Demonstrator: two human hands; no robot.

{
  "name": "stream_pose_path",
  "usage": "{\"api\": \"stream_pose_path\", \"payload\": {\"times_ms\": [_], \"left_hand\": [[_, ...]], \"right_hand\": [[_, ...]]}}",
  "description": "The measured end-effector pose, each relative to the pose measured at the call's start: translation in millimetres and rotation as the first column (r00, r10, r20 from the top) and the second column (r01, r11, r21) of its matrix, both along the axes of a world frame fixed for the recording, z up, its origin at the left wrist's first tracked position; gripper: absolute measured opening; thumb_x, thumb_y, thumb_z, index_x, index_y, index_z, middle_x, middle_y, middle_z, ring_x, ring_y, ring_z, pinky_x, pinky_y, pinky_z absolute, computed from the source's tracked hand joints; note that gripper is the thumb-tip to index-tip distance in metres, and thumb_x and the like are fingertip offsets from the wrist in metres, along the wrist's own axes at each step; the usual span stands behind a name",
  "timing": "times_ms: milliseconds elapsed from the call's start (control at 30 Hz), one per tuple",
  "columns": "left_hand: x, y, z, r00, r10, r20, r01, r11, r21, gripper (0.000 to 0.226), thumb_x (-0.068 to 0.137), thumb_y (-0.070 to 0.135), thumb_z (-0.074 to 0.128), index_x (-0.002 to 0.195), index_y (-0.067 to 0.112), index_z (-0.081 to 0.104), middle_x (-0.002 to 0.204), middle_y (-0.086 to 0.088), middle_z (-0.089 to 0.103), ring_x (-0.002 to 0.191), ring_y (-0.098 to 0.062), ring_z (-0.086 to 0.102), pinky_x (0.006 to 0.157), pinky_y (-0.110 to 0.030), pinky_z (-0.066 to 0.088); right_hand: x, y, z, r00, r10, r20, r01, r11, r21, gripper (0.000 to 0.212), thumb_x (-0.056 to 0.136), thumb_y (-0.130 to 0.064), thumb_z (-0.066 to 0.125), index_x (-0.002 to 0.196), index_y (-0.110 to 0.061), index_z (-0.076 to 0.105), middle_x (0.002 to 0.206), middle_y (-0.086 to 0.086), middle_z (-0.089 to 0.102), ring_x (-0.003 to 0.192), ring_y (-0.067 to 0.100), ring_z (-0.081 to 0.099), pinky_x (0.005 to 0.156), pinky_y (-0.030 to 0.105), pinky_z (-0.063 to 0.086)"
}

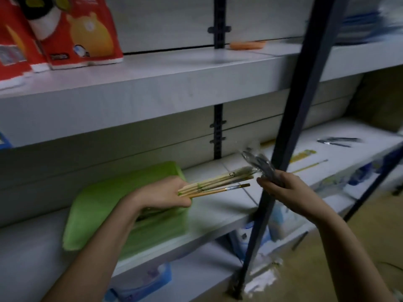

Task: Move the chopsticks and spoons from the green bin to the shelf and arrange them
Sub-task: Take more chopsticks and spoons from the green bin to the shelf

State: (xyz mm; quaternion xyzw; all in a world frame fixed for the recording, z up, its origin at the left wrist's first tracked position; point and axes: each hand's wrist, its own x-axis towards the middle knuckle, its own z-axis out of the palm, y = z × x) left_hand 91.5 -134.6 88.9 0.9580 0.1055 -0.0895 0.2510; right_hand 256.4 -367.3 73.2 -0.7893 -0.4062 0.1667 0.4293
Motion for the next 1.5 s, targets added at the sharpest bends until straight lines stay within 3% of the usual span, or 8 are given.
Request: {"api": "stream_pose_path", "payload": {"times_ms": [233, 500, 667, 867, 1067, 1200, 1367, 1500], "left_hand": [[64.8, -97.8, -7.9, 0.996, -0.089, -0.032, 0.09, 0.995, 0.037, 0.022, 0.081, 0.022, 0.058, 0.063, 0.02, 0.046, 0.06, 0.006, 0.046, 0.052, -0.007, 0.041, 0.053, -0.028, 0.031], [166.6, -209.4, -45.2, 0.994, -0.112, -0.001, 0.112, 0.992, -0.053, 0.016, 0.079, 0.026, 0.059, 0.069, 0.017, 0.052, 0.075, -0.007, 0.058, 0.07, -0.02, 0.056, 0.062, -0.037, 0.044], [231.1, -242.3, -64.8, 1.0, -0.025, 0.013, 0.025, 0.999, -0.046, 0.023, 0.08, 0.033, 0.059, 0.064, 0.018, 0.05, 0.071, -0.005, 0.055, 0.07, -0.024, 0.056, 0.058, -0.03, 0.034], [305.7, -247.3, -75.7, 0.99, 0.095, 0.108, -0.104, 0.99, 0.089, 0.017, 0.084, 0.03, 0.053, 0.079, 0.015, 0.049, 0.094, -0.01, 0.061, 0.088, -0.028, 0.058, 0.063, -0.03, 0.036], [382.1, -220.9, -100.1, 0.973, 0.182, 0.141, -0.2, 0.972, 0.123, 0.029, 0.087, 0.044, 0.052, 0.091, 0.016, 0.059, 0.089, -0.005, 0.062, 0.085, -0.026, 0.06, 0.06, -0.028, 0.035], [426.9, -196.5, -111.7, 0.955, 0.27, 0.124, -0.291, 0.936, 0.199, 0.038, 0.087, 0.046, 0.051, 0.103, 0.013, 0.06, 0.104, -0.008, 0.065, 0.094, -0.029, 0.059, 0.069, -0.032, 0.043], [468.6, -167.4, -129.7, 0.946, 0.318, 0.065, -0.322, 0.895, 0.308, 0.024, 0.086, 0.034, 0.05, 0.101, 0.017, 0.057, 0.105, -0.007, 0.065, 0.095, -0.028, 0.059, 0.066, -0.027, 0.034], [486.4, -156.6, -142.9, 0.933, 0.358, 0.047, -0.348, 0.858, 0.378, 0.029, 0.088, 0.033, 0.048, 0.111, 0.018, 0.056, 0.11, -0.006, 0.065, 0.1, -0.026, 0.059, 0.07, -0.027, 0.038]], "right_hand": [[48.4, -109.2, 3.0, 1.0, -0.013, -0.021, 0.012, 0.998, -0.068, 0.022, 0.092, -0.019, 0.052, 0.079, 0.0, 0.052, 0.062, 0.001, 0.04, 0.051, 0.001, 0.038, 0.057, 0.029, 0.03], [131.0, -217.9, -15.5, 0.979, -0.198, 0.042, 0.202, 0.968, -0.15, 0.022, 0.09, -0.027, 0.055, 0.089, -0.006, 0.061, 0.062, 0.0, 0.048, 0.056, 0.01, 0.045, 0.058, 0.028, 0.034], [175.8, -249.9, -25.0, 0.914, -0.391, 0.109, 0.405, 0.899, -0.166, 0.019, 0.09, -0.026, 0.056, 0.085, -0.008, 0.061, 0.064, -0.001, 0.057, 0.059, 0.013, 0.052, 0.058, 0.029, 0.038], [226.6, -258.2, -35.1, 0.918, -0.376, 0.125, 0.395, 0.895, -0.206, 0.02, 0.091, -0.025, 0.055, 0.071, -0.024, 0.052, 0.06, -0.002, 0.051, 0.055, 0.012, 0.047, 0.056, 0.025, 0.036], [301.1, -239.4, -47.4, 0.939, -0.327, 0.109, 0.344, 0.907, -0.241, 0.024, 0.092, -0.024, 0.054, 0.069, -0.026, 0.048, 0.063, -0.003, 0.051, 0.058, 0.013, 0.048, 0.054, 0.022, 0.037], [364.4, -217.5, -51.0, 0.946, -0.291, 0.144, 0.323, 0.89, -0.321, 0.019, 0.091, -0.028, 0.053, 0.077, -0.016, 0.056, 0.067, 0.0, 0.055, 0.063, 0.016, 0.052, 0.06, 0.029, 0.04], [426.3, -195.4, -62.6, 0.954, -0.258, 0.151, 0.295, 0.888, -0.353, 0.023, 0.091, -0.031, 0.053, 0.072, -0.019, 0.051, 0.066, 0.001, 0.054, 0.06, 0.015, 0.048, 0.058, 0.029, 0.039], [465.3, -186.1, -81.0, 0.968, -0.229, 0.107, 0.253, 0.885, -0.39, 0.021, 0.091, -0.031, 0.053, 0.082, -0.012, 0.058, 0.077, 0.009, 0.062, 0.073, 0.025, 0.058, 0.071, 0.039, 0.049]]}}
